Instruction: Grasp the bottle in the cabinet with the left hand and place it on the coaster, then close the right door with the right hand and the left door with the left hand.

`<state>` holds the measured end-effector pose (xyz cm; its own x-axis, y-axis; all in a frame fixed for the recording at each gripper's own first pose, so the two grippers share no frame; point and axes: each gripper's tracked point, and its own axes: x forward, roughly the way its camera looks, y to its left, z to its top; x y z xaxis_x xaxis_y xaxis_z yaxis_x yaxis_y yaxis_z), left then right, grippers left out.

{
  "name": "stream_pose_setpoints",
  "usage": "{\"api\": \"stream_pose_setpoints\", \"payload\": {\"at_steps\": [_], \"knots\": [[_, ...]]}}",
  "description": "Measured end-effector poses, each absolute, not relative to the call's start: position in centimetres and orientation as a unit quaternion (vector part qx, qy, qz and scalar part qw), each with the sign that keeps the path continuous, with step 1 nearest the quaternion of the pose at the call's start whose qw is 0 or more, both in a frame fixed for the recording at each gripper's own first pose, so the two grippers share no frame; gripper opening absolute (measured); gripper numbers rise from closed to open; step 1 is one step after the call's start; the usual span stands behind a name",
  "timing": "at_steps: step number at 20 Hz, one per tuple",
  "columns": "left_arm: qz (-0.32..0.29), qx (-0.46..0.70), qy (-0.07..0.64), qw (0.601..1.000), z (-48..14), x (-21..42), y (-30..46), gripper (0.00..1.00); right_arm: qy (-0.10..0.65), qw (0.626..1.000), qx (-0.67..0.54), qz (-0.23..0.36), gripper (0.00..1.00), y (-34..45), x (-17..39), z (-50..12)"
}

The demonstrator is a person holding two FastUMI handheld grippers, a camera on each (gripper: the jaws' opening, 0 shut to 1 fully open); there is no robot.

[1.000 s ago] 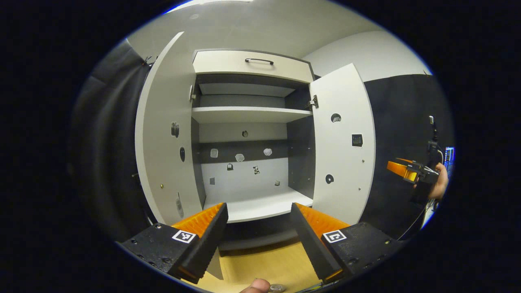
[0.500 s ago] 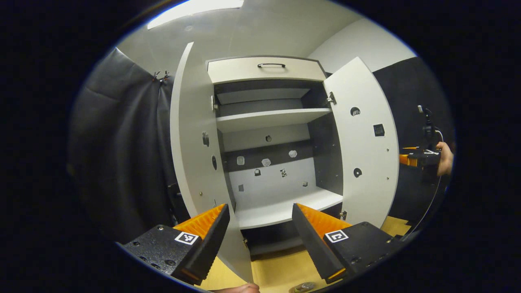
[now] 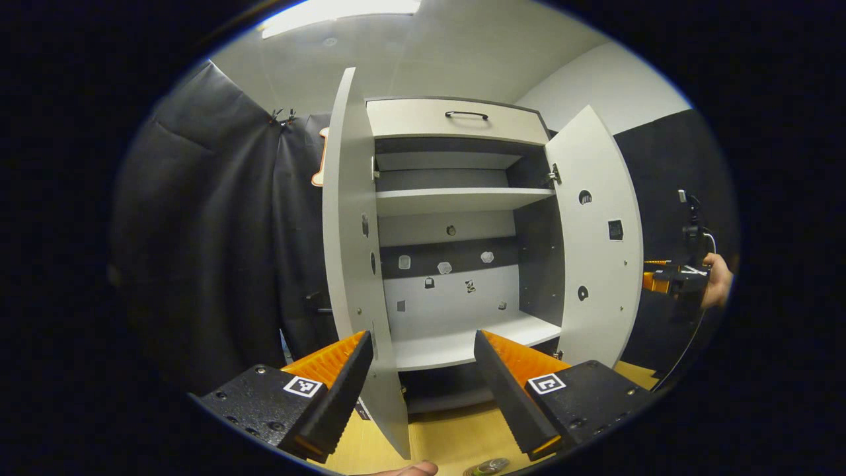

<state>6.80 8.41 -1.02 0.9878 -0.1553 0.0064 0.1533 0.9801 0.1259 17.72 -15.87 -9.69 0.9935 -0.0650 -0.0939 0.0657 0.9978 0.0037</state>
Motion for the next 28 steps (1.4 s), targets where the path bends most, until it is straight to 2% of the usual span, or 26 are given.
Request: {"api": "stream_pose_setpoints", "payload": {"at_steps": [1,5,7,8,11,12,14,21,23,26,28], "knots": [[-0.079,0.059,-0.007,0.995,-1.2,6.5,8.5,0.97,0.049,0.998,0.008,-0.031,0.82,-15.2,17.8,-9.8],[-0.073,0.05,0.004,0.996,-2.1,5.2,9.9,0.97,0.04,0.999,0.011,-0.023,0.82,-12.6,18.3,-9.6],[-0.06,0.049,0.012,0.997,-2.7,4.4,11.1,0.97,0.034,0.999,-0.006,-0.034,0.79,-12.5,18.3,-9.5],[-0.056,0.047,0.014,0.997,-2.8,4.0,11.7,0.97,0.032,0.998,-0.014,-0.043,0.82,-12.6,18.2,-9.3],[-0.053,0.043,0.019,0.998,-3.4,3.1,13.1,0.97,0.031,0.998,-0.016,-0.058,0.82,-12.3,18.1,-9.3],[-0.051,0.044,0.021,0.997,-3.7,2.9,13.6,0.97,0.034,0.998,-0.011,-0.059,0.79,-12.0,18.2,-9.5],[-0.043,0.044,0.03,0.998,-4.2,2.9,14.7,0.97,0.036,0.998,-0.005,-0.058,0.82,-11.2,18.3,-9.5],[-0.026,0.023,0.04,0.999,-3.6,2.8,17.3,0.98,0.025,0.999,0.001,-0.032,0.82,-7.8,19.9,-9.5],[-0.011,0.024,0.032,0.999,-3.2,3.0,18.7,0.97,0.03,0.999,0.001,-0.023,0.84,-7.0,20.6,-9.8],[0.013,0.028,0.039,0.999,-3.6,3.2,20.8,0.98,0.034,0.999,-0.015,-0.015,0.94,-5.9,21.7,-10.0],[0.028,0.032,0.037,0.998,-3.4,3.8,22.5,0.98,0.044,0.999,-0.015,-0.017,0.95,-5.6,22.2,-10.9]]}}
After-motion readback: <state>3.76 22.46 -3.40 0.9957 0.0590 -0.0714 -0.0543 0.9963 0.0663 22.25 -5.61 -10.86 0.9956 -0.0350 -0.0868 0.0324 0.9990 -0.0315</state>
